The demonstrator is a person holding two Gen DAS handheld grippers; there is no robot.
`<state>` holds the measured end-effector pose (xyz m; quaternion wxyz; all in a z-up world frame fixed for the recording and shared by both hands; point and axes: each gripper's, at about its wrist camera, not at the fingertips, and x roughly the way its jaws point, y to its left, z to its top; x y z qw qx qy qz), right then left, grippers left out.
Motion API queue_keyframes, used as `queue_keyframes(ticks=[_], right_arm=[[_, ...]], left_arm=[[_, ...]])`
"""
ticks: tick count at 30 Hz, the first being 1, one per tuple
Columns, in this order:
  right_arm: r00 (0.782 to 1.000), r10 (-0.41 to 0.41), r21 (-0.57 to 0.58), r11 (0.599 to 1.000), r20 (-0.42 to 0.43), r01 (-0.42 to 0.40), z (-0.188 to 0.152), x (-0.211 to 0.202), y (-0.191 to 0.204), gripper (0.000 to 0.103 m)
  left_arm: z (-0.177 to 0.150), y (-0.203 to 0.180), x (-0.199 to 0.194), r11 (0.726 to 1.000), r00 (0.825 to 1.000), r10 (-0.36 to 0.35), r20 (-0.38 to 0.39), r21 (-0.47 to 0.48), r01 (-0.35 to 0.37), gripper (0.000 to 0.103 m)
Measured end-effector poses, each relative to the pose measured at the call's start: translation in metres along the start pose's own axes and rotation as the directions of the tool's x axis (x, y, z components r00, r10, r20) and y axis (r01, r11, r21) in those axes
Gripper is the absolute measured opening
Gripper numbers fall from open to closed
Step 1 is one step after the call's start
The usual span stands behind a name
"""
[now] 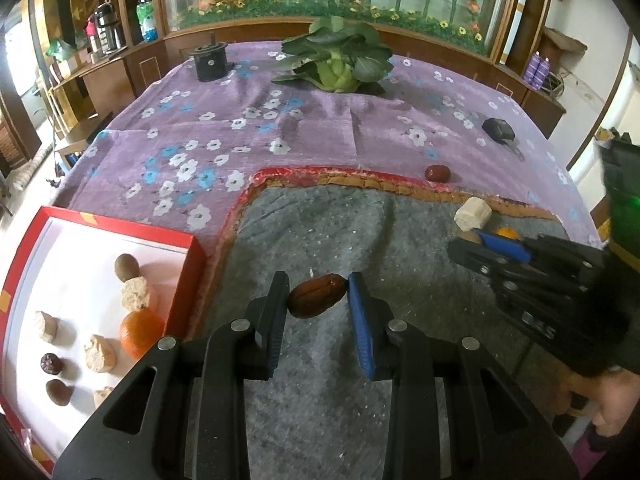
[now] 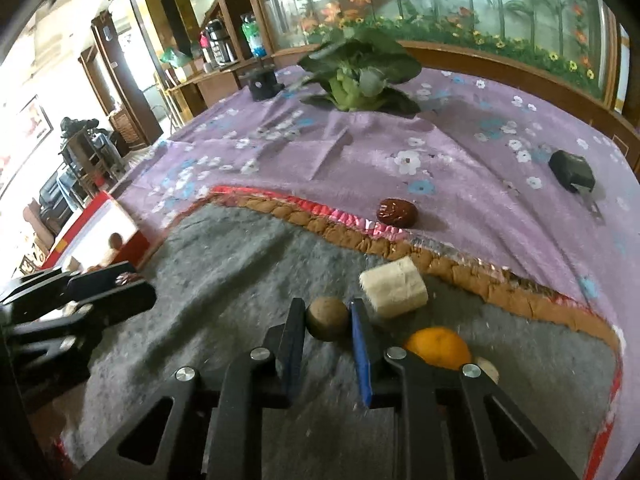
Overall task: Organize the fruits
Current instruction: 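Grasp a red date with the left tool while the right tool grasps a small brown ball, then carry the red date and small brown ball over the white tray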
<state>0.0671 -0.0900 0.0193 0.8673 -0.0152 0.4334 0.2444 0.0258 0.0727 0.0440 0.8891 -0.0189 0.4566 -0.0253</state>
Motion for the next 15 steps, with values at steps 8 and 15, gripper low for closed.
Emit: queue_keyframes(ticks=[8,15], right_arm=[[0.997,0.074,-0.044,0.996,0.025,-0.073,-0.017,-0.033,0.043,0.021],[0.991,0.132,-0.131,0.983,0.014,-0.129,-0.022,-0.039,0.097,0.021]], left_arm=[[-0.011,0.018,-0.027,0.999,0.999,0.042,0.034,-0.023,-0.042,0.029],[-0.029,0.050,-0.052,0.993,0.992,0.106,0.061,-0.067,-0.102,0.029]])
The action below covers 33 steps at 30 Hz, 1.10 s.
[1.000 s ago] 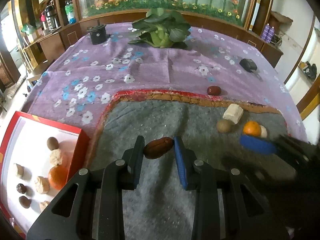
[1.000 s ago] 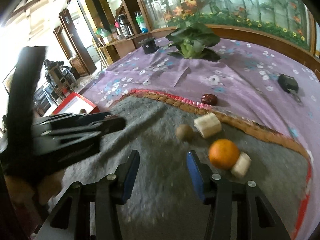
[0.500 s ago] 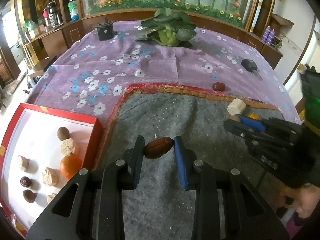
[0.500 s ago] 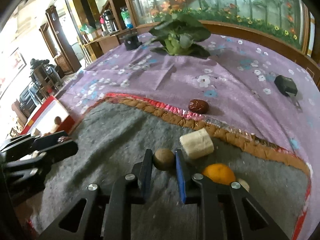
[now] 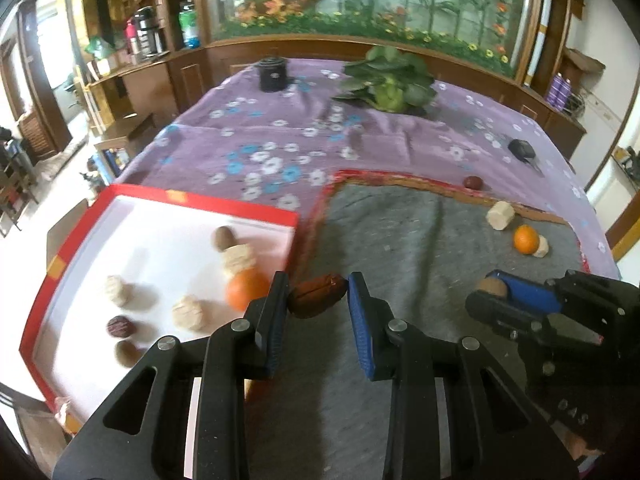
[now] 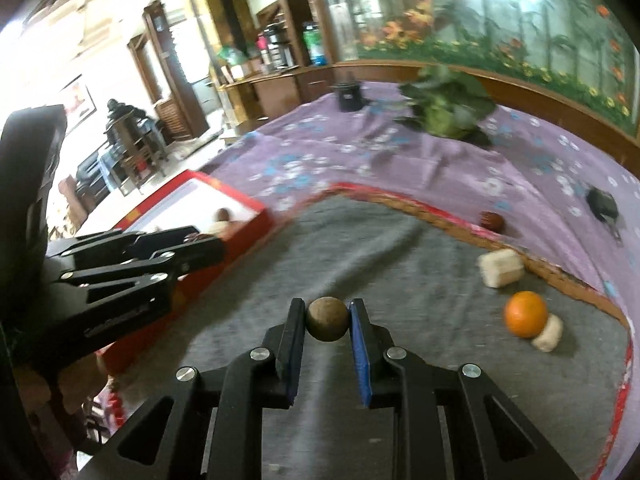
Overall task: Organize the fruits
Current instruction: 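Carry the red date and small brown ball over the white tray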
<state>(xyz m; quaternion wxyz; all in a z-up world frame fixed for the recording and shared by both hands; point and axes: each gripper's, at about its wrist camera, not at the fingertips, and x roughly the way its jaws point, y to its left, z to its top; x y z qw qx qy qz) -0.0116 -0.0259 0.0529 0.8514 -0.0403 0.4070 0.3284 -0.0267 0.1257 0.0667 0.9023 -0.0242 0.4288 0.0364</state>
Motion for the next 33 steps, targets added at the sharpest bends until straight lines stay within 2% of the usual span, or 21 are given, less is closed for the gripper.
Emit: queue_keyframes(ticks=[11,20,31,33], right_arm=[[0.996,0.082,-0.092,0.992,-0.031,-0.084,0.008,0.021,0.066,0.021],[0.987,0.138,-0.174,0.973,-0.077,-0.150,0.017,0.045,0.115,0.021],[0.984,0.128,-0.213,0.965,-0.122,-0.152,0.026,0.080,0.140,0.021],[0.988,0.103,-0.217,0.968,-0.115,-0.126,0.028,0.085,0.141,0.021]], left_arm=[[-0.022,0.061,-0.013,0.993,0.997,0.072,-0.008,-0.091,-0.073,0.029],[-0.037,0.119,-0.016,0.975,0.992,0.120,-0.033,-0.184,-0.124,0.029],[-0.056,0.138,-0.012,0.971,0.992,0.108,-0.070,-0.207,-0.121,0.029],[-0.057,0.137,-0.009,0.972,0.992,0.100,-0.074,-0.206,-0.114,0.029]])
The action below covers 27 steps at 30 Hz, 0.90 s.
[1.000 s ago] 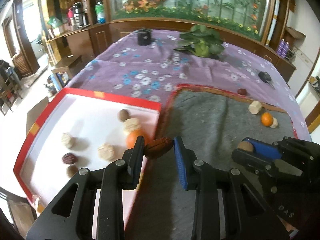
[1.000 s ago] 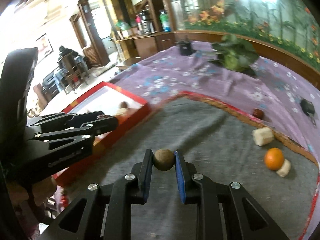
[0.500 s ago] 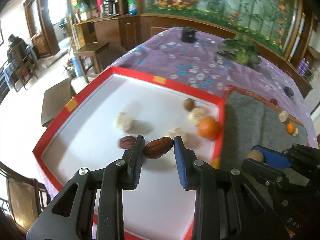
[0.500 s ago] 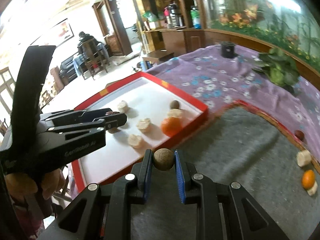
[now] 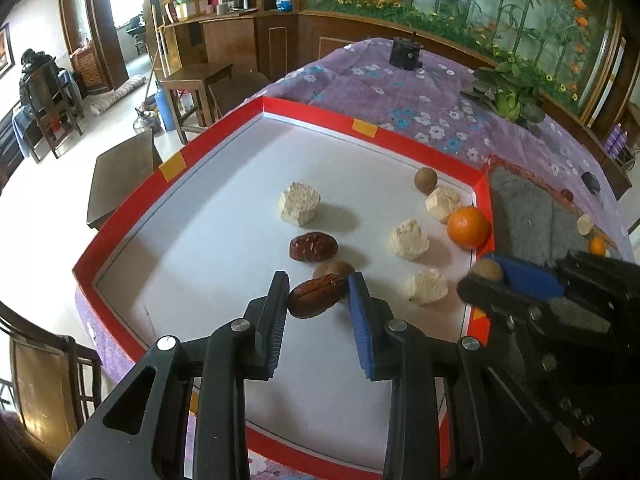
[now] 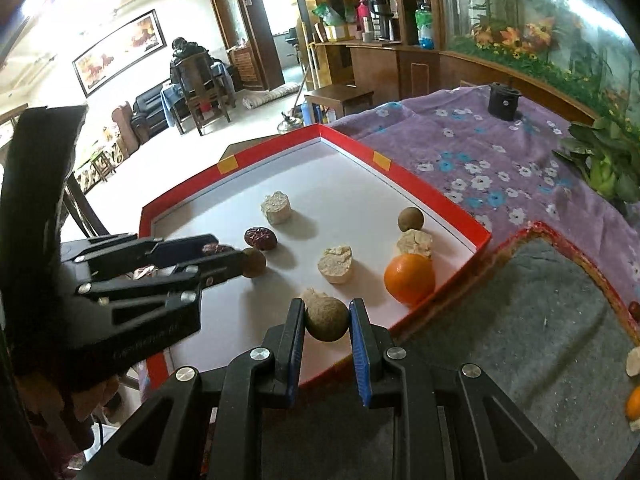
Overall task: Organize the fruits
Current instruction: 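Carry the red date and small brown ball over the white tray, then open both tools to drop the date and ball into the tray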
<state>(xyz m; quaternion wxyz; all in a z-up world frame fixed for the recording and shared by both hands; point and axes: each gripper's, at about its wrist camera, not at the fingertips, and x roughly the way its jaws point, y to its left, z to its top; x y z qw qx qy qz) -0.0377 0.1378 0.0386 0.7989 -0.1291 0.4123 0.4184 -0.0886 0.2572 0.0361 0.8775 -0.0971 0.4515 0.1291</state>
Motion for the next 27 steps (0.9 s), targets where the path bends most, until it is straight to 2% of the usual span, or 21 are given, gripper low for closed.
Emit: queue_keyframes(ticks=[9,14,21,23,25,27], right_arm=[[0.999,-0.015,0.019,1.000,-0.035,0.016,0.006,0.023,-0.007,0.021],[1.000,-0.016,0.048,0.999,-0.020,0.017,0.008,0.027,-0.015,0.021],[1.000,0.002,0.034,0.999,0.010,-0.002,0.002,0.019,-0.010,0.031],[1.000,0.003,0.035,0.999,0.013,-0.004,0.001,0.014,-0.010,0.032],[1.000,0.003,0.039,0.999,0.021,-0.003,-0.001,0.008,-0.012,0.033],[1.000,0.002,0.046,0.999,0.029,-0.004,-0.002,0.002,-0.014,0.034]], left_arm=[[-0.001,-0.007,0.003,1.000,1.000,0.004,0.012,0.020,-0.004,0.029],[-0.001,-0.010,0.004,1.000,1.000,0.007,0.021,0.023,-0.008,0.030],[0.000,-0.009,0.004,1.000,1.000,0.003,0.025,-0.001,-0.003,0.031],[0.001,-0.009,0.004,1.000,1.000,0.011,0.027,0.000,-0.011,0.051],[0.001,-0.008,0.000,1.000,0.999,0.014,0.044,-0.011,-0.013,0.059],[0.003,-0.007,-0.003,1.000,0.998,0.008,0.054,-0.018,-0.007,0.059]])
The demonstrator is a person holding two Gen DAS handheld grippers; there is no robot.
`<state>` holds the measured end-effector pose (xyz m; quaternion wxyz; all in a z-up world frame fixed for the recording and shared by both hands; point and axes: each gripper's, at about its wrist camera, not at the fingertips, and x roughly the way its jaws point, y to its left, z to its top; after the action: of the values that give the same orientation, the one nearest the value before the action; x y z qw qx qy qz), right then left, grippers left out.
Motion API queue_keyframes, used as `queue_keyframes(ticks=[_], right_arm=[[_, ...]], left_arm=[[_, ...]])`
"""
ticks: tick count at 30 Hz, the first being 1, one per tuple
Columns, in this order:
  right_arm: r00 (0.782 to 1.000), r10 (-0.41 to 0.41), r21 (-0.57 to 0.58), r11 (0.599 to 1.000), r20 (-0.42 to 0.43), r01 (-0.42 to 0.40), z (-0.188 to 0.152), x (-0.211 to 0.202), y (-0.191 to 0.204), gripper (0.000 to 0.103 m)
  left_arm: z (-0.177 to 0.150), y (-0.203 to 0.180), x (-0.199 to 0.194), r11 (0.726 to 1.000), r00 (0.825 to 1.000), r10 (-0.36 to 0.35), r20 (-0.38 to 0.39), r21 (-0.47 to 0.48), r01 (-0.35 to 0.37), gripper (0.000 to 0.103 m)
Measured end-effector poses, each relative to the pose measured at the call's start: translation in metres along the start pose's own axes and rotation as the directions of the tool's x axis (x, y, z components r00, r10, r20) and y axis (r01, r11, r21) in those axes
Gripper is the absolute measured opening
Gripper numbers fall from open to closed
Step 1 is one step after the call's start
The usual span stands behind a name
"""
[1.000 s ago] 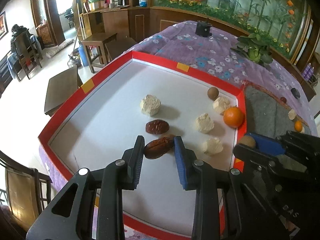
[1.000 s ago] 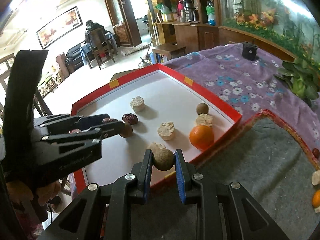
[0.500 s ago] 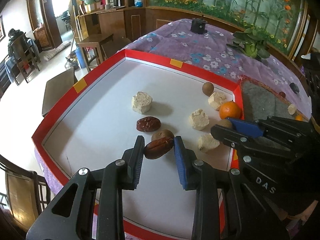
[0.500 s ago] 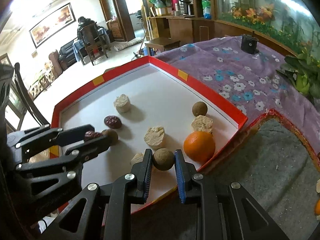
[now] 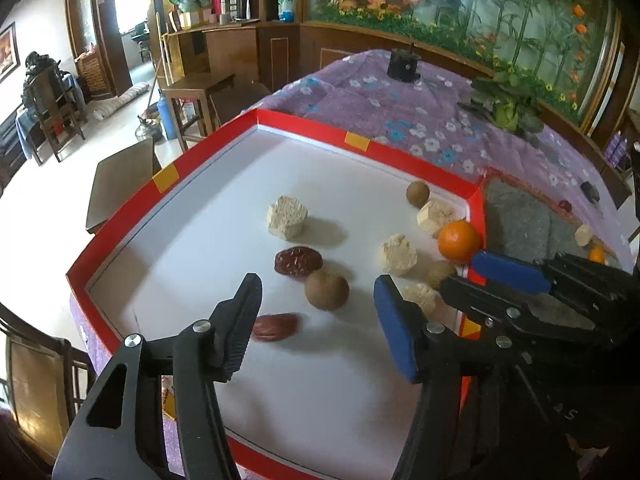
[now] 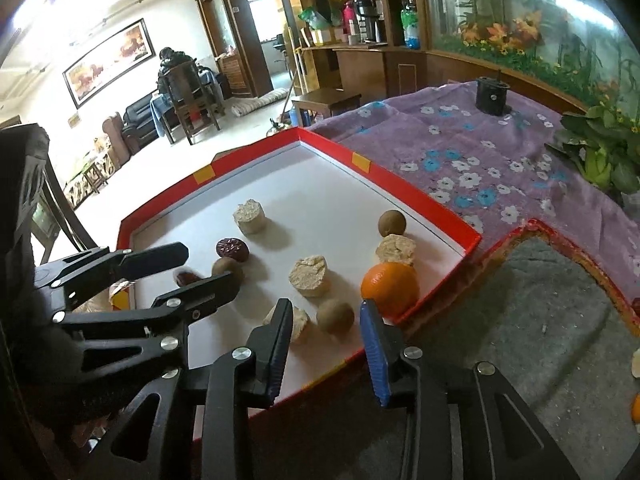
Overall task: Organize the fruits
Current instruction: 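Open both tools to drop the date and ball into the tray, then move both open tools back over the felt mat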
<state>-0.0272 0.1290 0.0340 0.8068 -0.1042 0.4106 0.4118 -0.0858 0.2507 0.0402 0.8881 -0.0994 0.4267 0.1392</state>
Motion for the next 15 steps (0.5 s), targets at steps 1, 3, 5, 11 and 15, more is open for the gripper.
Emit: queue_keyframes(ticks=[1,3,5,11,15], right_arm=[[1.000,-0.007,0.002,1.000,0.004,0.007,-0.001,-0.003,-0.001,0.034],[1.000,-0.019,0.000,1.000,0.007,0.019,-0.003,-0.009,-0.002,0.038],[0.999,-0.035,0.001,0.999,0.013,0.035,-0.005,-0.015,-0.005,0.038],[0.998,-0.061,0.031,0.998,0.030,0.060,-0.012,-0.033,-0.015,0.038],[0.995,-0.093,0.040,0.995,0.041,0.091,-0.018,-0.045,-0.022,0.045]], left_arm=[[0.001,0.000,-0.001,1.000,1.000,0.006,0.003,0.002,-0.006,0.059],[0.002,-0.002,-0.002,1.000,1.000,0.017,0.009,0.011,-0.018,0.059],[0.002,-0.004,-0.002,1.000,1.000,0.022,0.011,0.012,-0.022,0.059],[0.002,-0.014,-0.005,1.000,1.000,0.016,0.010,0.020,-0.016,0.059],[0.002,-0.028,-0.007,0.999,1.000,0.004,0.013,0.038,-0.004,0.059]])
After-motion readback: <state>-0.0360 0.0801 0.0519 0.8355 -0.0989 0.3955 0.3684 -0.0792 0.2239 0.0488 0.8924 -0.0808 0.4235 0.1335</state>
